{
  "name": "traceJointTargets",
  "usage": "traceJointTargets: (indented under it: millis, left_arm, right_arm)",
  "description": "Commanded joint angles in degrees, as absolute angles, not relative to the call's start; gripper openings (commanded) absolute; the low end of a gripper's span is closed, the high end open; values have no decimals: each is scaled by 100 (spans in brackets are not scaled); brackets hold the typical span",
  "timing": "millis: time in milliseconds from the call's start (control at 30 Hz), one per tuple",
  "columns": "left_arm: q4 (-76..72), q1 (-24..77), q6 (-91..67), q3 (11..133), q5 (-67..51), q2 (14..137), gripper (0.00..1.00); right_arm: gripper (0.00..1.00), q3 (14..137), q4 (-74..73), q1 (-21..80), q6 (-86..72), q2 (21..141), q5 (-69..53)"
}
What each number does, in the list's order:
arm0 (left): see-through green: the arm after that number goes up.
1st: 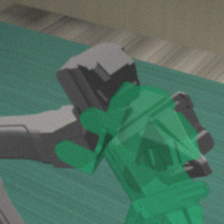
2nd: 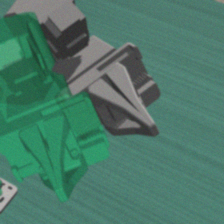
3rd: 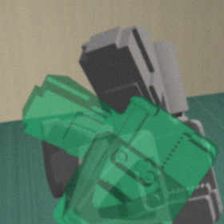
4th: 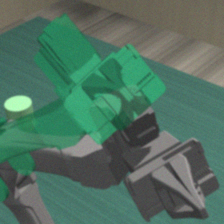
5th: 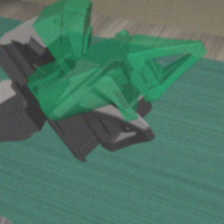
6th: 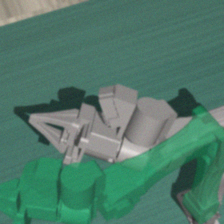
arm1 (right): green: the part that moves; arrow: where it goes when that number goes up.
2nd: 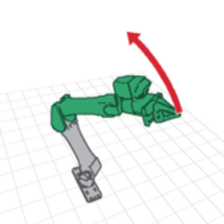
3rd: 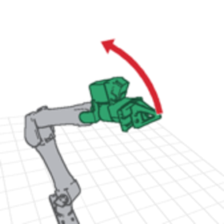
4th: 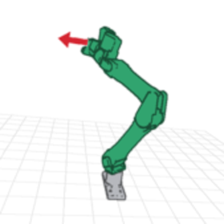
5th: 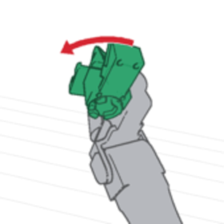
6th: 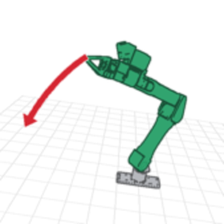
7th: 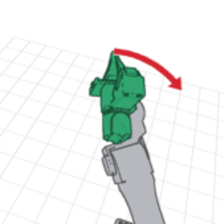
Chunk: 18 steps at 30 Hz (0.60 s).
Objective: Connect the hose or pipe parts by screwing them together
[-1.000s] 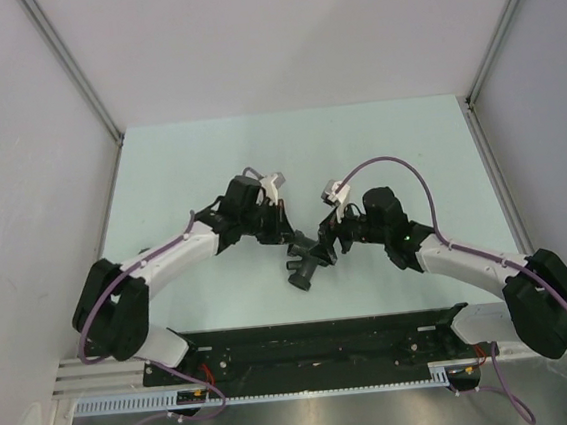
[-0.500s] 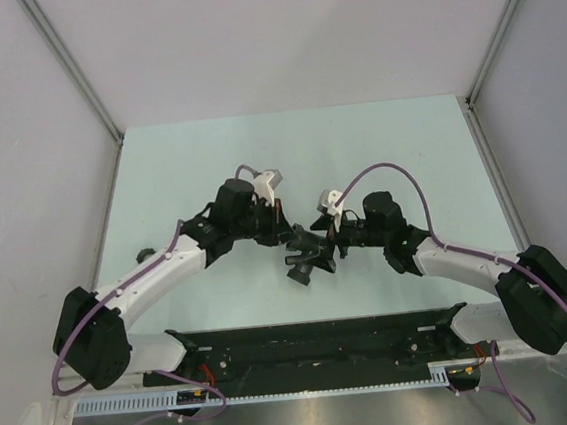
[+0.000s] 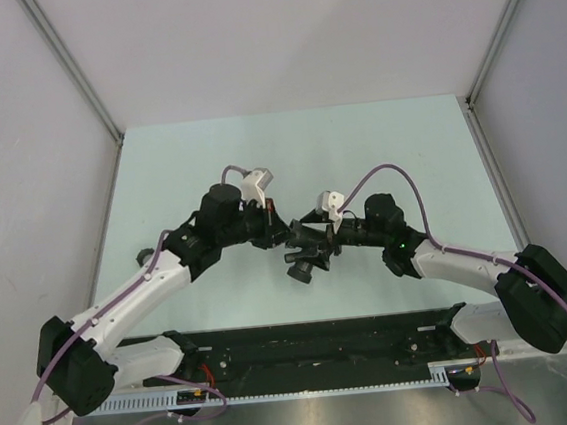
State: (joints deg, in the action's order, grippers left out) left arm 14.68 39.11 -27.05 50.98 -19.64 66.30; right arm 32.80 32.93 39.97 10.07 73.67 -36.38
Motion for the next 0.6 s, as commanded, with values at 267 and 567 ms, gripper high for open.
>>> traceJointTargets:
  millis: [267, 567]
  left_arm:
    - [1239, 4043, -2918, 4992, -1881, 6276, 0]
    - [1222, 4052, -2944, 5001, -1890, 6231, 0]
  right_arm:
    - [93, 3313, 3788, 4148, 1292, 7374, -3349]
    - [88, 3471, 3516, 4263, 1397, 7558, -3296]
